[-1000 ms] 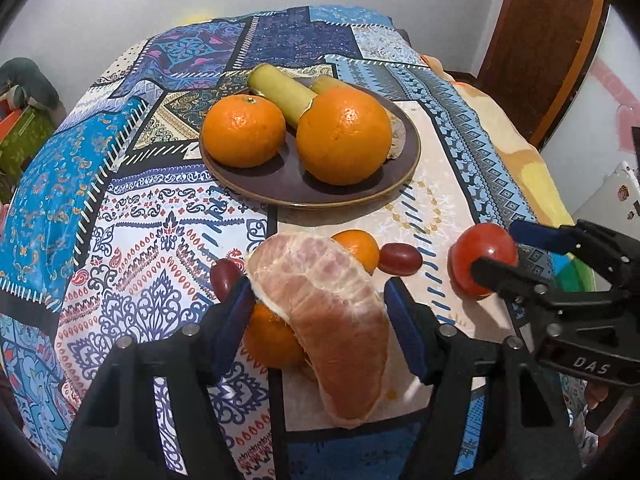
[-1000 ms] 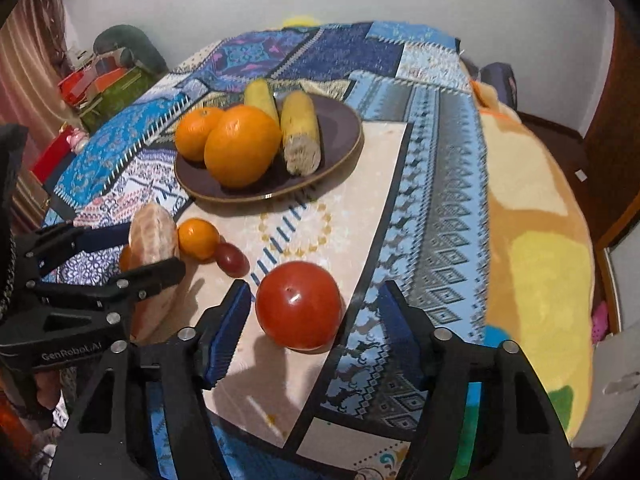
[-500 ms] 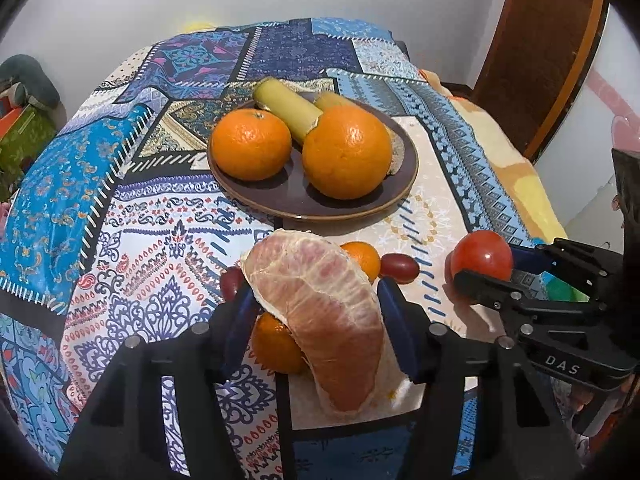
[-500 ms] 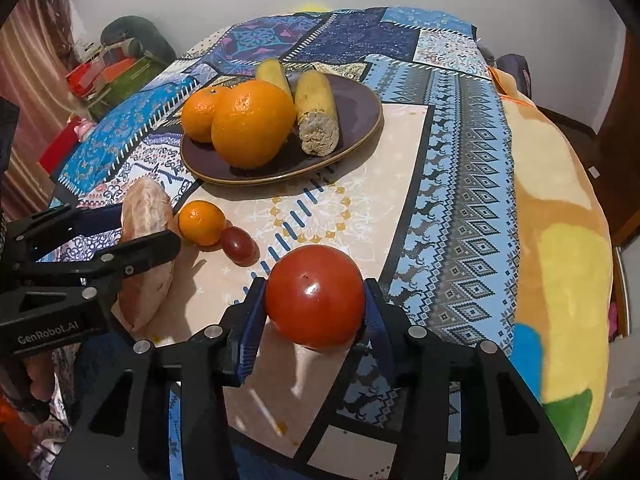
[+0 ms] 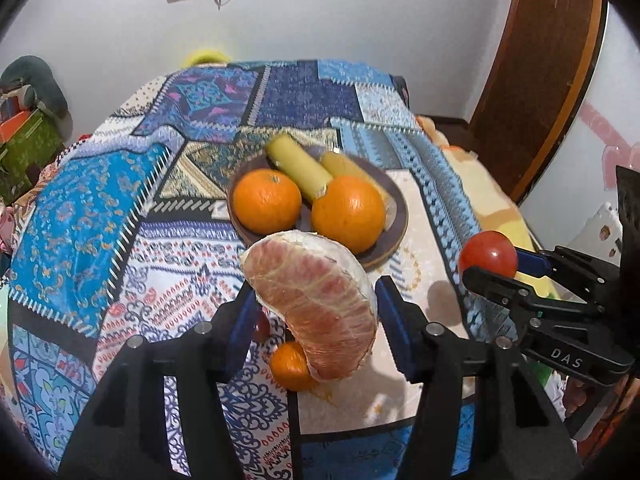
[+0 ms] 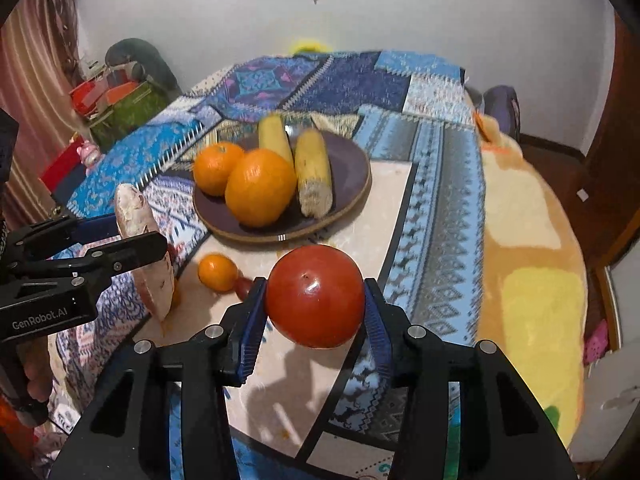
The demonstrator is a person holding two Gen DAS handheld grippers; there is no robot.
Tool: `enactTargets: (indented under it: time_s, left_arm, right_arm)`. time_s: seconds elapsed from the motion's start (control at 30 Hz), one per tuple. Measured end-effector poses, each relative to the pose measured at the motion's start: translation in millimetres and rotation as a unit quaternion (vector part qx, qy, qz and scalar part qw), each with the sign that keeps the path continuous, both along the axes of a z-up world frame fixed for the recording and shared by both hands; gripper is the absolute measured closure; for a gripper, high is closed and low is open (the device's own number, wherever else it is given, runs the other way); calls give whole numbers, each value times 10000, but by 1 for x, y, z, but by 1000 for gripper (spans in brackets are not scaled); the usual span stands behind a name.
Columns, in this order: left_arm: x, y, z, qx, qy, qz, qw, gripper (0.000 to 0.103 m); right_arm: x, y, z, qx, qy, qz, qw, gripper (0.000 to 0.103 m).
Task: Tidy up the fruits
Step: 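Carry the pomelo segment with the left gripper while the right gripper carries the tomato to the plate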
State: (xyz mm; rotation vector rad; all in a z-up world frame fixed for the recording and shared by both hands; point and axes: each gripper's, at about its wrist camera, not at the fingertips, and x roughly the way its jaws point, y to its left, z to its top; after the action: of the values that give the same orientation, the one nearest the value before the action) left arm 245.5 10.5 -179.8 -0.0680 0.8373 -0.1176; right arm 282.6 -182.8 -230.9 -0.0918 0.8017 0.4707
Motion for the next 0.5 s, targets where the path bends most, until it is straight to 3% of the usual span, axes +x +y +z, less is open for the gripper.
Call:
enactTargets:
  time_s: [0.5]
  left_arm:
    - [24,16,31,-99,-435,83,9990,46]
  right_arm:
    - [22,13,31,170,-504,2,9986,60]
